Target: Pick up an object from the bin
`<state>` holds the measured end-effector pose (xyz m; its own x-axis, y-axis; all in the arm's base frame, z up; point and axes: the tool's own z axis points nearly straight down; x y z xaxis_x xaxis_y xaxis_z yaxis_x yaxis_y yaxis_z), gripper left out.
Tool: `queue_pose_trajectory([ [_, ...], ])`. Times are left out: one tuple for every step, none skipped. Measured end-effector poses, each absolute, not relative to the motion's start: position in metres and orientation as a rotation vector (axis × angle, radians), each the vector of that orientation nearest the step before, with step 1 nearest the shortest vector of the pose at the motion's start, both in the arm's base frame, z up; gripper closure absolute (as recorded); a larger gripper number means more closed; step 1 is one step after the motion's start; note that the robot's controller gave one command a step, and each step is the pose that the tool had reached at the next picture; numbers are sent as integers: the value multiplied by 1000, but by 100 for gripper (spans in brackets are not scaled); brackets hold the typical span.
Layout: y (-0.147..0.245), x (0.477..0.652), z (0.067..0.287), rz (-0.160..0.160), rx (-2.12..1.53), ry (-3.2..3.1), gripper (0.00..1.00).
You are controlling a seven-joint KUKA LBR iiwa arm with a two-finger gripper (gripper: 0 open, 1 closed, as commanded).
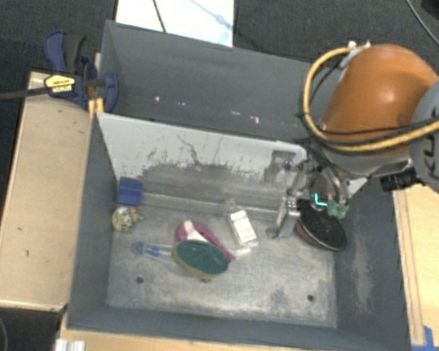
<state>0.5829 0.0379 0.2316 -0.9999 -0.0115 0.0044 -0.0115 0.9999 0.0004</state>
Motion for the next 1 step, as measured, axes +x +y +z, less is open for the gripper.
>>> queue_pose_trajectory([
  [51, 592, 67, 0, 81, -3140, 0],
])
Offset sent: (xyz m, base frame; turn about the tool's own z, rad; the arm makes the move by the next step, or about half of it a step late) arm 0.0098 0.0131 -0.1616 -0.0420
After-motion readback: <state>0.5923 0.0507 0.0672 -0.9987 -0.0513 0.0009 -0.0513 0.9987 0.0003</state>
